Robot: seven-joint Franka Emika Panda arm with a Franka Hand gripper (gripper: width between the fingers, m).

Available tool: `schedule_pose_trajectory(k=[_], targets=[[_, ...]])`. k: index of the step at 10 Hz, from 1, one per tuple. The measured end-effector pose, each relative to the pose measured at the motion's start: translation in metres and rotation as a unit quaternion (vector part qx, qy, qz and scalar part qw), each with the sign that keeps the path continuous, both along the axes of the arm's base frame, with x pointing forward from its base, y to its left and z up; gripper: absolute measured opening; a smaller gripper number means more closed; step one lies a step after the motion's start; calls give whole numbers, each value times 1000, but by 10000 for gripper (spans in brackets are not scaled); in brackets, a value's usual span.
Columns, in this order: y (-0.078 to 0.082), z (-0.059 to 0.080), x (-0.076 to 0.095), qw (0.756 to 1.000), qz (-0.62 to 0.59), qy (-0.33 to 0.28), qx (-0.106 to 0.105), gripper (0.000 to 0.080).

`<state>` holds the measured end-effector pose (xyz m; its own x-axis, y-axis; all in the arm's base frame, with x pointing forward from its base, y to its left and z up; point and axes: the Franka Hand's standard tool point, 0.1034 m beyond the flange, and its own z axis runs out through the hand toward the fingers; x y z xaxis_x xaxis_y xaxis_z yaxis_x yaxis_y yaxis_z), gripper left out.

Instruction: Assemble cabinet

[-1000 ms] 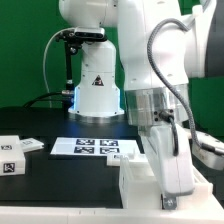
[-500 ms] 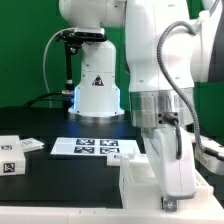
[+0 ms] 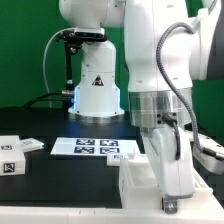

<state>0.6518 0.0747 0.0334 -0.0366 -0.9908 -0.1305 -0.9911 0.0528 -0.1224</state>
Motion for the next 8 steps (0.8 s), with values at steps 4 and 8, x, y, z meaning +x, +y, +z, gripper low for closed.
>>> schedule_pose_trajectory(k=[4,8], targets=[[-12,70,-7,999,10,-36,25,762],[-9,62,-10,999,33,-34,20,796]])
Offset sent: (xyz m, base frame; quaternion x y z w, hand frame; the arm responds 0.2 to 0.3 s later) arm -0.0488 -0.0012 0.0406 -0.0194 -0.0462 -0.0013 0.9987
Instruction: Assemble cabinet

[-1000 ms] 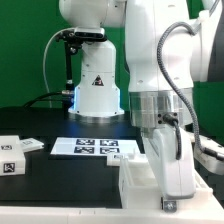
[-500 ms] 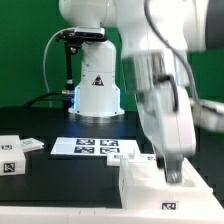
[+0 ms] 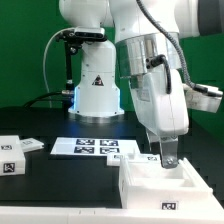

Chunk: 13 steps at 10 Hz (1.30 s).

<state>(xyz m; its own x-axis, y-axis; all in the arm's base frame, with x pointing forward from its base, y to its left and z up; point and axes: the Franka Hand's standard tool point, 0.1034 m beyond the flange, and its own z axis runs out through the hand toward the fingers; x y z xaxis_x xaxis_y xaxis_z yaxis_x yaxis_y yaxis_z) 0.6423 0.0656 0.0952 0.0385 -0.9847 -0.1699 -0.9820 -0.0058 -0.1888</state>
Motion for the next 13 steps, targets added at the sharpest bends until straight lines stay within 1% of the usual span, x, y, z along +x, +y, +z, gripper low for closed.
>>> schedule_pose_trajectory(k=[1,2,3,4,5,8,9,11,12,13], targets=[[9,-3,-10,1000,26,5,-6,796],[15,-2,-21,998,58,6,-11,796],[19,0,-28,993,116,6,-16,796],[26,3,-31,990,139,0,-31,796],[33,3,-34,993,114,-13,-39,796],[32,0,-37,970,234,-29,-61,796],[34,1,-47,958,276,-37,-71,796],[28,3,-76,921,379,-39,-84,796],[29,4,-81,912,397,-44,-96,796],[33,4,-80,908,401,-57,-109,796]])
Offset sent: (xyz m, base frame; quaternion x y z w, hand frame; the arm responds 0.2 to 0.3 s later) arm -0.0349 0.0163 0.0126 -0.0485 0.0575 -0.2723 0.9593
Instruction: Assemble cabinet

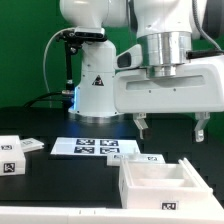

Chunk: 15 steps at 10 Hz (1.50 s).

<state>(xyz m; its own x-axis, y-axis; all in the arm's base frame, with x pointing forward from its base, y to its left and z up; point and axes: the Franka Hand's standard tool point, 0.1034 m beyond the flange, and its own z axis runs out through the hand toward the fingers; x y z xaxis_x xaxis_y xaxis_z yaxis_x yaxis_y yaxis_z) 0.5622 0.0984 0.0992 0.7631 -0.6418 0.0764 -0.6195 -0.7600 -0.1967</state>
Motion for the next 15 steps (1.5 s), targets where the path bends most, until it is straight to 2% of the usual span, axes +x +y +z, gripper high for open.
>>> schedule_pose_trajectory(k=[1,4,6,7,8,11,13,15], targets=[[-3,-1,0,998,61,-4,-12,796],[-6,-2,-1,988,150,-12,-30,796],[-13,-8,-30,974,222,-1,-45,796],[-16,-11,-34,968,246,-3,-54,796],[-16,-10,-32,960,274,-6,-60,796],[-17,-12,-33,962,267,-4,-58,796],[-35,-27,-66,963,257,73,-23,796],[-43,-37,-81,964,253,80,-27,796]])
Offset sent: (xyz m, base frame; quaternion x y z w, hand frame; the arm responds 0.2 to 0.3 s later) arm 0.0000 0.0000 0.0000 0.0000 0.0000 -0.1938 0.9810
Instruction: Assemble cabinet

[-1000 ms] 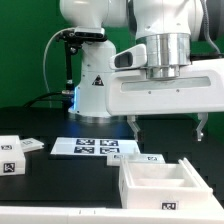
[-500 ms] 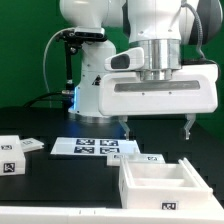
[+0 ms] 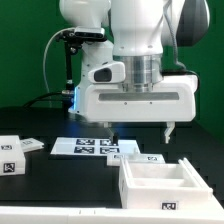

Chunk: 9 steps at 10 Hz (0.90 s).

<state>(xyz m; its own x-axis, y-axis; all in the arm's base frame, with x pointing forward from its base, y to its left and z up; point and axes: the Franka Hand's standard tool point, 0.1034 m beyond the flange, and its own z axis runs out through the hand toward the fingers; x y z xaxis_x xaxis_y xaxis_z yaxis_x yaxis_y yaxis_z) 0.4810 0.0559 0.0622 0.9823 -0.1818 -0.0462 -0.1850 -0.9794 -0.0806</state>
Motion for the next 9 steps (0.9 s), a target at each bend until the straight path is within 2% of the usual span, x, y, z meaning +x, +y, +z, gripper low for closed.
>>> schedule_pose_trajectory(k=[3,4,7,9], targets=[[0,0,1,1000,0,0,0,796],[0,-3,-2,1000,21,-3,-1,796],[12,-19,-27,997,72,-3,-10,796],[10,-18,-24,998,68,-5,-10,796]])
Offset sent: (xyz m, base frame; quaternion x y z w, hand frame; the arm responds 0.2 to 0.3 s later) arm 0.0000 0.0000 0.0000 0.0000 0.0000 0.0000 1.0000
